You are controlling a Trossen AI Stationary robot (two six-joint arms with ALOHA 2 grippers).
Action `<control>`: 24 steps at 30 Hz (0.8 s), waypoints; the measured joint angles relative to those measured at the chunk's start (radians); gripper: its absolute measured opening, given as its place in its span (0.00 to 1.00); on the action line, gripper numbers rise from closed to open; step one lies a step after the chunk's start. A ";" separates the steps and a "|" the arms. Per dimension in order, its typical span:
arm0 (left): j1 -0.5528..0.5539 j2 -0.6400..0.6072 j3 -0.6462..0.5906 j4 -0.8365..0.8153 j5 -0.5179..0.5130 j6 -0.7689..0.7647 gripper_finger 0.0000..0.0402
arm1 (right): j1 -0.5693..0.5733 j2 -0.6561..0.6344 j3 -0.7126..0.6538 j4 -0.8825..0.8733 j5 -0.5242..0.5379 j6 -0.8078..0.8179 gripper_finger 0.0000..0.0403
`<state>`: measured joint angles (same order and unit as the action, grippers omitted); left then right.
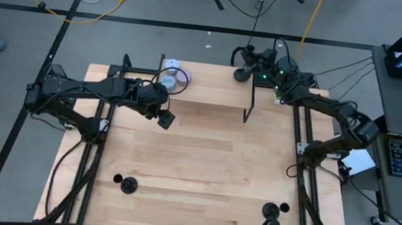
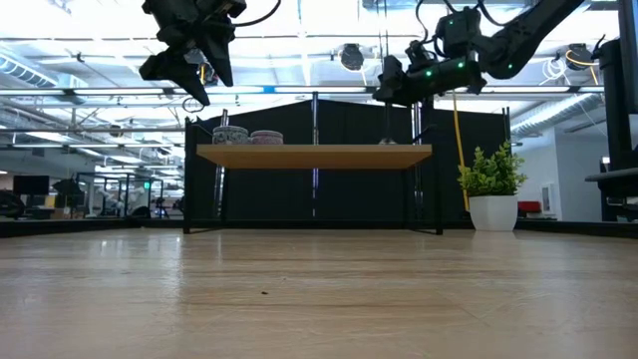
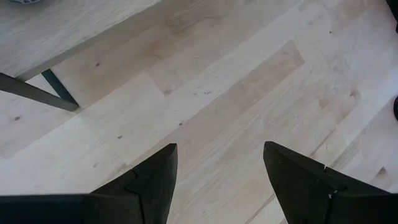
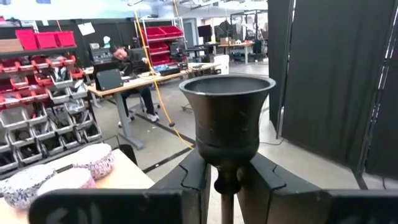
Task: Pick & Place candle stick holders
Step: Put the top black candle holder on the shelf
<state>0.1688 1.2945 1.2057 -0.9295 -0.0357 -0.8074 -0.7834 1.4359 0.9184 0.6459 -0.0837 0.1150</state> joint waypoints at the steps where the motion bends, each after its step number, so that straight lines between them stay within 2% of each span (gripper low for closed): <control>1: 0.000 0.000 0.000 0.000 0.000 -0.001 0.61 | 0.000 -0.002 0.000 -0.005 0.000 0.000 0.14; 9: 0.000 0.000 0.000 0.010 0.000 -0.006 0.61 | 0.000 -0.002 0.000 -0.067 0.000 -0.008 0.14; 24: 0.000 0.000 0.000 0.010 -0.001 0.010 0.61 | 0.000 -0.003 0.000 -0.061 -0.023 -0.023 0.16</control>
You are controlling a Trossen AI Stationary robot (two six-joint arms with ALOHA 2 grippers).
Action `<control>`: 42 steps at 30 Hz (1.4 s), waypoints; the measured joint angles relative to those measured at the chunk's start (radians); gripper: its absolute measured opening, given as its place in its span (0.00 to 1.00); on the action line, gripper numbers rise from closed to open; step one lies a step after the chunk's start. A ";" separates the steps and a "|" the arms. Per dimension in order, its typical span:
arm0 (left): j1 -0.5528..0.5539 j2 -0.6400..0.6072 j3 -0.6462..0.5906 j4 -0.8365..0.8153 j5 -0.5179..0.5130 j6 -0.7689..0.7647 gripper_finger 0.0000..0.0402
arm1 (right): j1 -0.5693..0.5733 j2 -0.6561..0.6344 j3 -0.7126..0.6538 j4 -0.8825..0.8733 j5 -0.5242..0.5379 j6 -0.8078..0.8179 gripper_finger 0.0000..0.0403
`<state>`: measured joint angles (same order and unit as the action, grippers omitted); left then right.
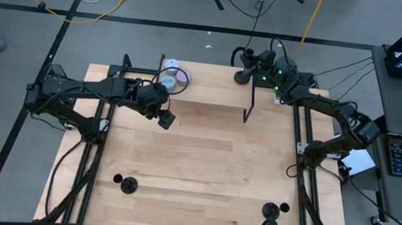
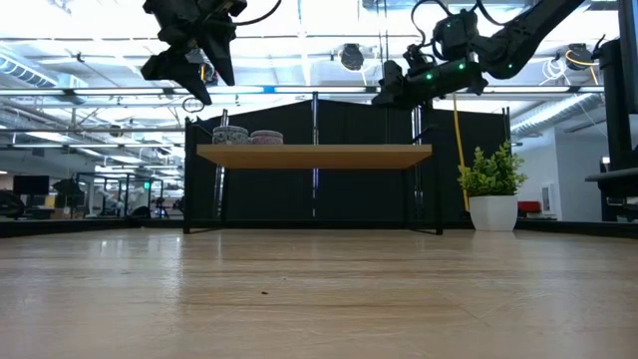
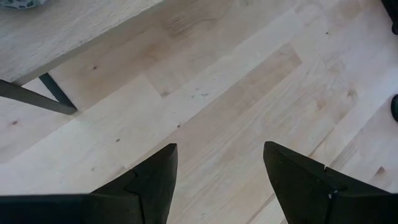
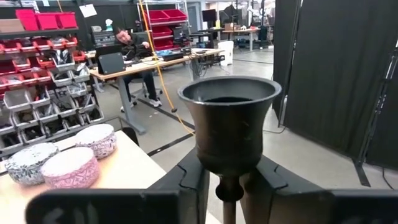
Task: Pick & Place candle stick holders
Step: Put the top black candle holder on the shelf, then put the left black candle holder on the shelf
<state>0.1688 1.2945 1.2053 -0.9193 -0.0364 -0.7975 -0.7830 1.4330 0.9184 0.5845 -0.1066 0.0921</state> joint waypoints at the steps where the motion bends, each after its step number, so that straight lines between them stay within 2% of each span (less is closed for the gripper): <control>1: 0.000 0.000 0.000 0.000 0.000 0.002 0.61 | 0.000 0.000 0.000 -0.001 0.000 0.000 0.18; 11: 0.000 0.000 0.000 0.000 0.000 0.010 0.61 | 0.000 0.000 0.000 -0.013 0.002 0.000 0.41; 20: 0.000 0.000 0.000 0.000 0.000 0.015 0.61 | 0.000 -0.056 0.000 -0.101 0.001 -0.010 0.50; 34: -0.008 0.000 0.000 0.000 0.005 0.070 0.61 | 0.000 -0.308 0.000 -0.555 -0.017 -0.075 0.46; 38: -0.029 0.000 0.000 0.007 -0.013 0.120 0.61 | 0.000 -0.380 0.000 -0.638 -0.082 -0.068 0.40; 42: -0.072 0.000 0.000 0.012 -0.021 0.160 0.61 | 0.001 -0.433 0.000 -0.736 -0.108 -0.068 0.27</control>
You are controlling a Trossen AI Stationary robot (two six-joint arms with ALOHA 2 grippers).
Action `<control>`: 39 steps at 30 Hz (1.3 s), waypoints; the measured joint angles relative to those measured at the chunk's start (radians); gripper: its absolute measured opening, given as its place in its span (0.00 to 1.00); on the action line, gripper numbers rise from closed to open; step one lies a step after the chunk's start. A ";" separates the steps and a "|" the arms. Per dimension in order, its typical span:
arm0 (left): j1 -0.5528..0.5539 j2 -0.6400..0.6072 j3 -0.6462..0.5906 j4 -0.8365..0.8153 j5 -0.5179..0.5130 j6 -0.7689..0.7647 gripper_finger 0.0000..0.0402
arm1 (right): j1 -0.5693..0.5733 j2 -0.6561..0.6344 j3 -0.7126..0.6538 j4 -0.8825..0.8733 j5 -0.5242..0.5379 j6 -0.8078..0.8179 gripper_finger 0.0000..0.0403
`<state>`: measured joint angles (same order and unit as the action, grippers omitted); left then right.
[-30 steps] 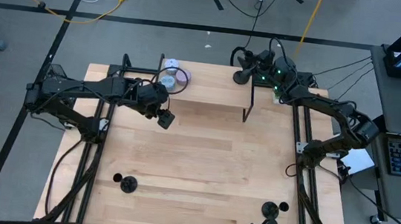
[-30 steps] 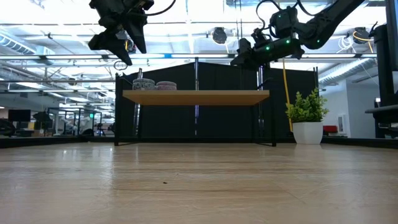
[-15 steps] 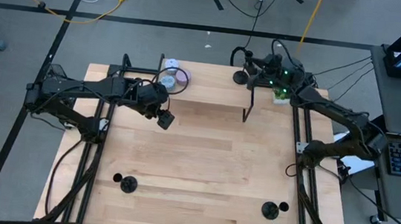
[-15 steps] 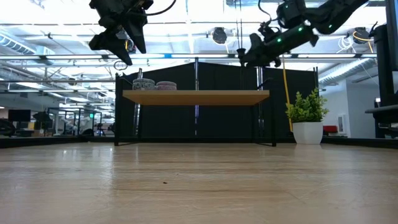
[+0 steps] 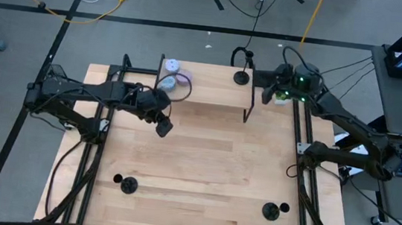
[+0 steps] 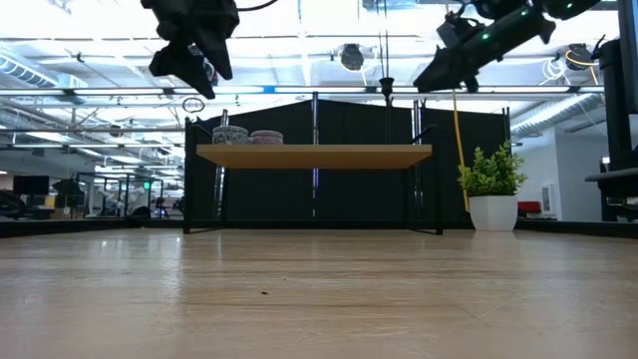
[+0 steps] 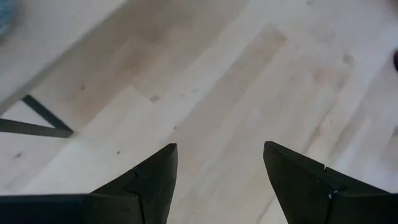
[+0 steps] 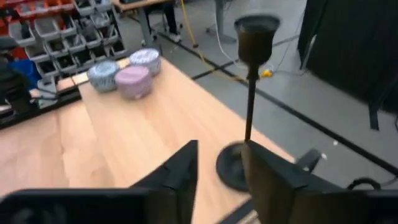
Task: Pick & Place candle stick holders
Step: Put the left black candle holder on the shelf
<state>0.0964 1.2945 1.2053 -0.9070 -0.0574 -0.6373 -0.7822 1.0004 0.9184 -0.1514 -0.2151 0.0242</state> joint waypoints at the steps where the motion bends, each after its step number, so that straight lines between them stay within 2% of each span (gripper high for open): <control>1: -0.015 0.000 0.000 0.000 0.001 0.003 0.61 | 0.000 -0.011 0.000 -0.022 0.000 0.000 0.23; 6: -0.117 -0.012 0.000 0.023 0.012 0.005 0.61 | 0.000 -0.051 0.000 -0.093 -0.029 -0.011 0.03; 13: -0.273 -0.071 -0.001 0.110 -0.024 -0.111 0.61 | 0.019 -0.091 -0.030 -0.089 -0.072 -0.013 0.00; 16: -0.341 -0.105 0.000 0.173 -0.091 -0.175 0.61 | 0.035 -0.124 -0.095 -0.009 -0.100 0.025 0.01; 19: -0.407 -0.128 0.000 0.201 -0.104 -0.234 0.61 | 0.048 -0.162 -0.187 0.112 -0.131 0.101 0.00; 23: -0.488 -0.151 0.001 0.147 -0.062 -0.388 0.61 | 0.058 -0.221 -0.296 0.259 -0.133 0.200 0.00; 32: -0.626 -0.168 0.001 -0.160 0.134 -0.816 0.61 | 0.058 -0.323 -0.444 0.473 -0.159 0.334 0.00; 39: -0.701 -0.175 0.006 -0.308 0.154 -0.990 0.61 | 0.059 -0.360 -0.474 0.493 -0.161 0.354 0.00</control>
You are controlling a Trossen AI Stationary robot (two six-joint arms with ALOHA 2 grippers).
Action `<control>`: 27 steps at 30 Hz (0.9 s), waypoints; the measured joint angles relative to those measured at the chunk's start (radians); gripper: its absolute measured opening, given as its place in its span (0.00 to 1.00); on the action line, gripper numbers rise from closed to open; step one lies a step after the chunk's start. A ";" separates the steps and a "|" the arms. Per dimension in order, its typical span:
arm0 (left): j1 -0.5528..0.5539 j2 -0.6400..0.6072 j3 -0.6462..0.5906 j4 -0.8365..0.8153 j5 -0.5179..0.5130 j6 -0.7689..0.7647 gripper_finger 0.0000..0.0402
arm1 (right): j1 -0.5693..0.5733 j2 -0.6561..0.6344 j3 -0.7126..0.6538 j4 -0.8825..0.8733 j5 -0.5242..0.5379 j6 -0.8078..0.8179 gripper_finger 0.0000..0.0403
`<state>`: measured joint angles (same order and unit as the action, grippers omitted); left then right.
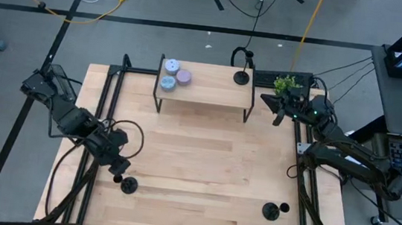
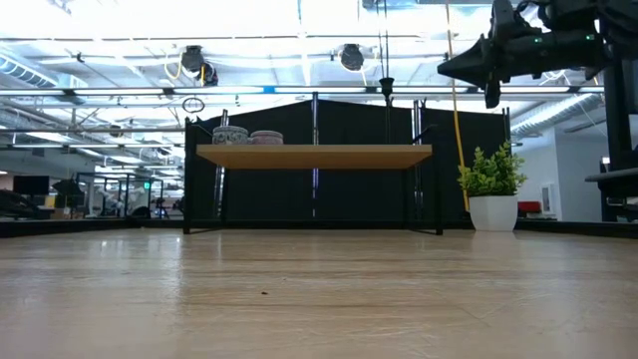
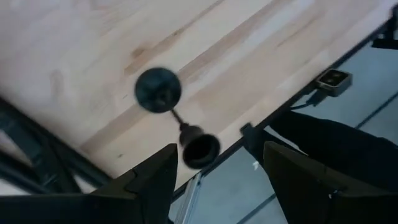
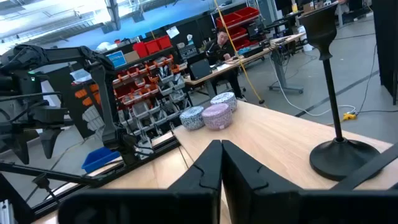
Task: Pick & Place candle stick holders
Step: Put the left black candle holder on the shelf
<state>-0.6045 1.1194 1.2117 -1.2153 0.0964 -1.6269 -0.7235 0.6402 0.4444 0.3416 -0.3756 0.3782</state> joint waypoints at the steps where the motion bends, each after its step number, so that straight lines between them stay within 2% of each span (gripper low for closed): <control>1: -0.008 0.000 0.000 -0.010 0.000 -0.015 0.61 | 0.000 -0.001 0.000 0.000 0.001 0.000 0.00; 6: -0.034 0.027 0.001 -0.048 0.009 -0.052 0.61 | 0.000 -0.004 -0.001 -0.001 0.004 0.000 0.00; 15: -0.052 0.114 0.001 -0.054 0.035 -0.006 0.61 | 0.000 -0.004 0.000 -0.001 0.005 0.000 0.00; 27: -0.086 0.125 0.001 -0.160 0.035 -0.034 0.61 | 0.000 -0.004 0.000 -0.002 0.004 0.003 0.00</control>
<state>-0.6904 1.2442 1.2129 -1.3753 0.1317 -1.6607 -0.7235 0.6365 0.4442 0.3397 -0.3714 0.3813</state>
